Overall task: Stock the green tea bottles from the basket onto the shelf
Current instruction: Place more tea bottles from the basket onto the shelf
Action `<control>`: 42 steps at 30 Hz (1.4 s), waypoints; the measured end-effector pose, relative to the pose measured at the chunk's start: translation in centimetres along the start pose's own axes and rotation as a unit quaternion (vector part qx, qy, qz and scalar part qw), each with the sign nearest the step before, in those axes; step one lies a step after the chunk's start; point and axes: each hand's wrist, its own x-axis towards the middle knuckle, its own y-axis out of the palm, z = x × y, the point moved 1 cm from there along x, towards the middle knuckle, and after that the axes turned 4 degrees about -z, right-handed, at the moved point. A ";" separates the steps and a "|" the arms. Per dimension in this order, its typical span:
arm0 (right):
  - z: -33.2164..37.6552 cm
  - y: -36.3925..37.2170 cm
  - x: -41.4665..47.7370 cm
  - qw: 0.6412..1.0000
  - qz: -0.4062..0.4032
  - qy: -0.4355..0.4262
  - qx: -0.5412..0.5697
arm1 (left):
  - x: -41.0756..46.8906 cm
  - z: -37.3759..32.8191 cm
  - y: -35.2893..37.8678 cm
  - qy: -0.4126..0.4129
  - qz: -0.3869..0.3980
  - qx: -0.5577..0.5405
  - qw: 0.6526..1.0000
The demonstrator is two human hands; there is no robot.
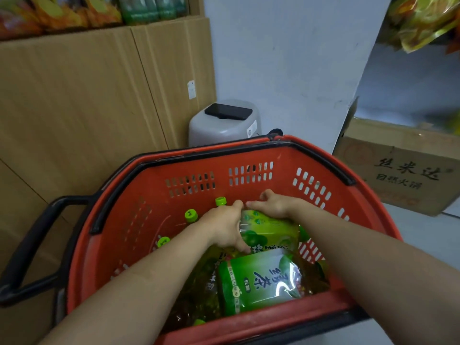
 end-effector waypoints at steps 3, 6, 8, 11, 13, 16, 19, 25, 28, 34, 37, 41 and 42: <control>0.2 -0.1 0.5 1.000 0.019 -0.017 0.003 | -2.3 0.1 -2.0 0.016 -0.070 0.091 0.993; -0.5 0.1 1.0 0.999 0.024 -0.030 0.019 | -5.1 0.4 -4.2 0.044 -0.151 0.232 0.960; -0.8 0.5 1.2 0.998 0.052 -0.047 -0.009 | -6.9 1.3 -5.2 0.047 -0.176 0.297 0.937; -0.4 1.8 1.5 0.985 0.073 -0.062 -0.143 | -9.2 3.3 -5.9 0.008 -0.176 0.299 0.938; -0.2 3.0 1.9 0.968 0.021 -0.083 -0.236 | -10.4 4.3 -5.7 -0.014 -0.179 0.292 0.939; 0.4 3.1 1.5 0.966 -0.003 -0.099 -0.238 | -12.1 5.4 -5.3 -0.032 -0.192 0.278 0.941; 1.2 0.4 0.4 0.989 -0.020 -0.114 -0.091 | -13.8 6.2 -5.6 -0.036 -0.225 0.259 0.939; 8.0 -3.4 -5.7 0.935 0.025 -0.249 0.252 | -18.4 6.9 -9.0 -0.053 -0.318 0.234 0.917; 12.5 -3.1 -8.4 0.898 0.034 -0.301 0.319 | -21.9 6.9 -11.9 -0.068 -0.370 0.244 0.894; 22.8 -1.4 -14.2 0.776 0.035 -0.395 0.490 | -30.6 9.7 -18.0 -0.104 -0.493 0.281 0.817; 28.6 0.6 -17.6 0.735 0.026 -0.447 0.509 | -35.1 11.4 -21.3 -0.122 -0.517 0.371 0.762; 36.1 3.5 -22.0 0.695 0.018 -0.502 0.514 | -41.7 14.2 -25.3 -0.163 -0.519 0.466 0.697; 37.9 4.1 -23.0 0.686 0.021 -0.510 0.519 | -43.2 14.9 -26.3 -0.176 -0.514 0.483 0.687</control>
